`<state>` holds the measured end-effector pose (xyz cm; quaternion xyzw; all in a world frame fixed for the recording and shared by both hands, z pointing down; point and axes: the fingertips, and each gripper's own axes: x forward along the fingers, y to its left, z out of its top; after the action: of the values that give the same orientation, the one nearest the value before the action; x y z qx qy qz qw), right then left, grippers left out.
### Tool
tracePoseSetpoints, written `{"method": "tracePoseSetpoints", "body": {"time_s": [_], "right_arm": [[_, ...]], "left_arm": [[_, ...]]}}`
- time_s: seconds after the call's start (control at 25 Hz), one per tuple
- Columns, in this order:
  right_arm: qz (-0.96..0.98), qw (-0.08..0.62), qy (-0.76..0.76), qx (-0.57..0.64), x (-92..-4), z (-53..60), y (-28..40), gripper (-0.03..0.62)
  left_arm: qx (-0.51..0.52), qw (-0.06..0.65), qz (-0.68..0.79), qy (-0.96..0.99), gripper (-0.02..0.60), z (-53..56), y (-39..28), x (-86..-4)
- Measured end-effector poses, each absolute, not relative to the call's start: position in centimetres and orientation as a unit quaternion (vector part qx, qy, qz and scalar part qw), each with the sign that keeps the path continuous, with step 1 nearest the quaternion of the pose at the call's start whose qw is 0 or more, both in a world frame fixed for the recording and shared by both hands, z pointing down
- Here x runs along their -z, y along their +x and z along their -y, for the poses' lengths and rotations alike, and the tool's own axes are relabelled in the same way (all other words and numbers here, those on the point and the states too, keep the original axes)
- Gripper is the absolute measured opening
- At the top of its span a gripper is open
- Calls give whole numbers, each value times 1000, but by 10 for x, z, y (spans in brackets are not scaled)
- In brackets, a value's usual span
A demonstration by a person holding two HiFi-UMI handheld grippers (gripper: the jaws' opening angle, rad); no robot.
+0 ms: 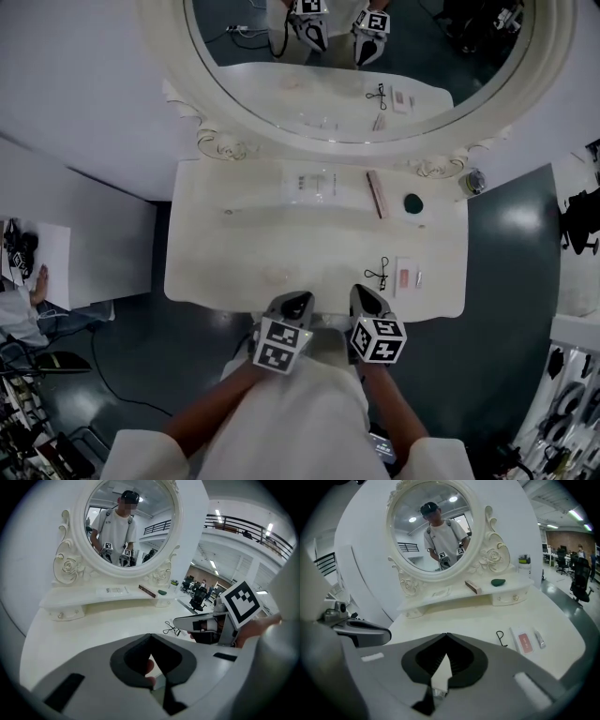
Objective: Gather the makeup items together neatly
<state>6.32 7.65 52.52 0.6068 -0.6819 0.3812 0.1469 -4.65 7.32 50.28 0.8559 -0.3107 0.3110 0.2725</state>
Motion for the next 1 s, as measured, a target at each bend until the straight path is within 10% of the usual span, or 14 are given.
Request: {"method": "tracePoseSetpoints", "body": {"time_s": [1.0], "right_arm": [[748, 183, 554, -315, -504, -60, -27, 2]], "left_arm": [[-294, 279, 334, 851, 2, -62, -116, -499]]}}
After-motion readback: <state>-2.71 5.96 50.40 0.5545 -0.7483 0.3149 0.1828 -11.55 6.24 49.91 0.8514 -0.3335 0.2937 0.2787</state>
